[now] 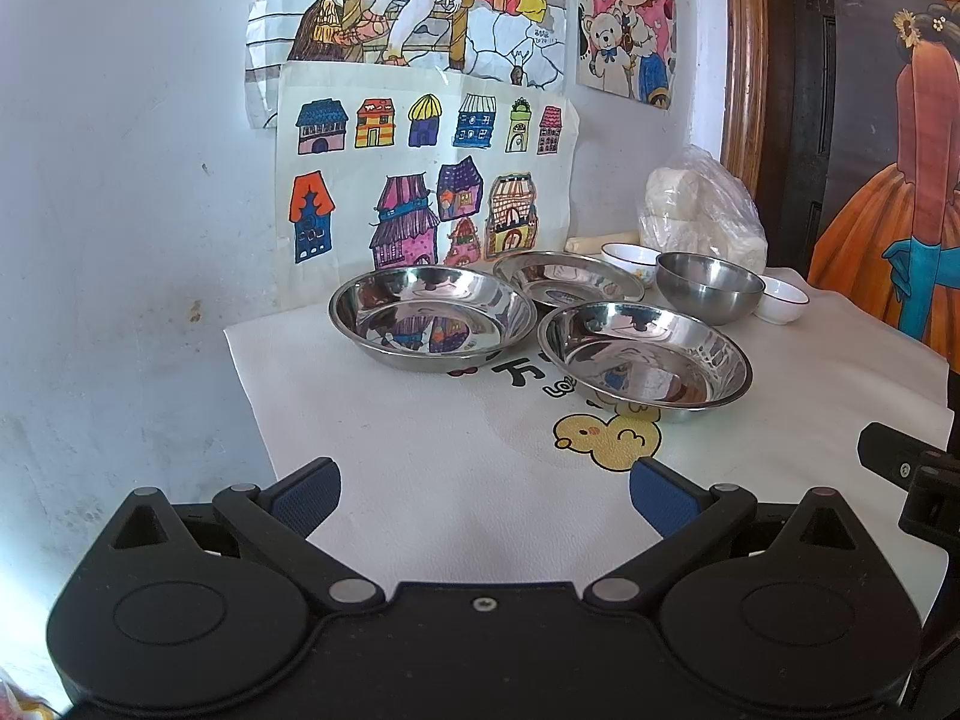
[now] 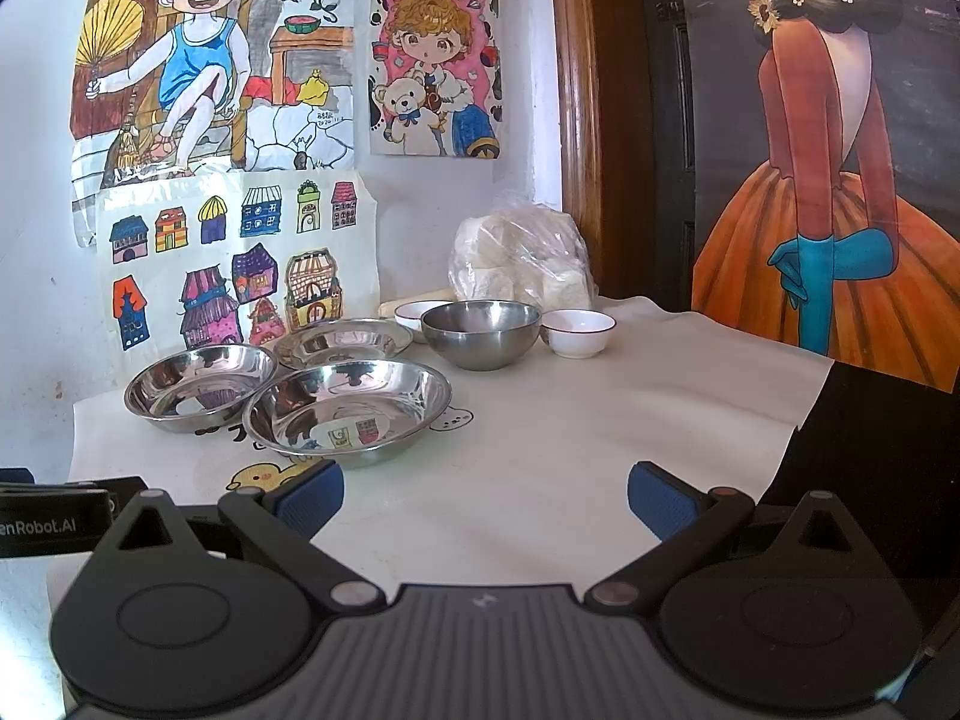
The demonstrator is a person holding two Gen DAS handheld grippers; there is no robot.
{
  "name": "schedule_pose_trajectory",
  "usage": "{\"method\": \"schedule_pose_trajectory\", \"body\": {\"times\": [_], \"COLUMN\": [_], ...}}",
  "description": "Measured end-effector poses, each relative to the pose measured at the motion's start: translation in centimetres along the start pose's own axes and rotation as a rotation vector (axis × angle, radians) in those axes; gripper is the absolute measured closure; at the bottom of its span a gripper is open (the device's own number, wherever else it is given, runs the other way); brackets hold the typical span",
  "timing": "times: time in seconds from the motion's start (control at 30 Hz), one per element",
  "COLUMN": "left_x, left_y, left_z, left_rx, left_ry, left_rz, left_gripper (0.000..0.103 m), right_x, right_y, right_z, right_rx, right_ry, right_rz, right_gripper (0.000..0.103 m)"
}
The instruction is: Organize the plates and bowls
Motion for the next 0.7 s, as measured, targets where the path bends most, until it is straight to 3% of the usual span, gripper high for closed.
{"method": "schedule_pose_trajectory", "body": {"times": [0.7], "left_x": [-0.05], "left_y": [-0.01], "left_z": [0.01], "left_rx": [-0.001], "left_ry": [-0.001], "left_rz": [-0.002], "left_gripper": [0.001], "right_x": [0.00], "right_y": [-0.07], "right_z": [0.07], "right_rx": [-0.002], "right_ry": [0.003], "right_rz": [0.000], "right_gripper": [0.000]}}
Point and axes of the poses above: each gripper's, at about its wrist camera, not at the fingertips, and z roughly against the way its jaws point, x to its left, y to its underside, the point moved 7 cm from there along -z, roughly the way its jaws point
